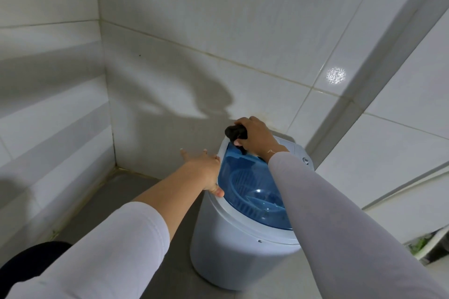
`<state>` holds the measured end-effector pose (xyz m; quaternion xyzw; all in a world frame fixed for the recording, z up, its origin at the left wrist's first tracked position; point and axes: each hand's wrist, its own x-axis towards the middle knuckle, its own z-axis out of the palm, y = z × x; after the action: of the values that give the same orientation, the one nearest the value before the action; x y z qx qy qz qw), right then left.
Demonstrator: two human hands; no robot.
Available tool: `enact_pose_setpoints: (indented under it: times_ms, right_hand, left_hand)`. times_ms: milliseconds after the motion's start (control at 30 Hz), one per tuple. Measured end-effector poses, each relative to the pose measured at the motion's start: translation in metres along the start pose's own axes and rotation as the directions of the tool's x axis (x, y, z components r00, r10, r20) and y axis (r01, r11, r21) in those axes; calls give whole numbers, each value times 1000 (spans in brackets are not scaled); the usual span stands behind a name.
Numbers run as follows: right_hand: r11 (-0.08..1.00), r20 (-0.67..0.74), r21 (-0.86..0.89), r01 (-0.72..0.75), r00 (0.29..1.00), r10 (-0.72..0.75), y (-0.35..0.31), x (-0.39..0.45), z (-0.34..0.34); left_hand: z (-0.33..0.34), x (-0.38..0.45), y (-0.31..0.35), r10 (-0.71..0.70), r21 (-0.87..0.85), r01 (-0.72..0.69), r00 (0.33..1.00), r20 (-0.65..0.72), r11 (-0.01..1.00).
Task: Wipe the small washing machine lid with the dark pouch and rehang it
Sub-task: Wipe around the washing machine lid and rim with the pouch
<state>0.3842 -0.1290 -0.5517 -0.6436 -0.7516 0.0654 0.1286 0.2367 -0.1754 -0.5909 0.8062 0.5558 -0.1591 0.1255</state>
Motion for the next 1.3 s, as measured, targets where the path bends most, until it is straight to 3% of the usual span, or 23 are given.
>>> enact_pose_setpoints:
  times_ms: [100,233,367,467,867,1300]
  right_hand:
    - [1000,-87,1,-11,996,11,0,-2,-4]
    - [972,70,-236,16,998,0,2,-8,7]
    - [998,164,-60,-22,986,31,2,-11,18]
    - [996,182,-72,52,983,-38,4,-10,24]
    - [976,57,-182,123,992,-115,5,-18,38]
    - [985,45,-165,52,998,-45,44,-39,27]
  left_hand:
    - [0,-1,1,-1,-2,1,1000,-13,1000]
    - [-2,-3,1,-4,0,4,1000,8,1000]
    - [-2,-5,1,-4,-11,5,1000,10,1000]
    - [-3,-5,2,-4,7,4,1000,7,1000]
    - [-5,-5,4,-14,26,13,1000,24,1000]
    - [-4,-5,3,-19,44,18,1000,14,999]
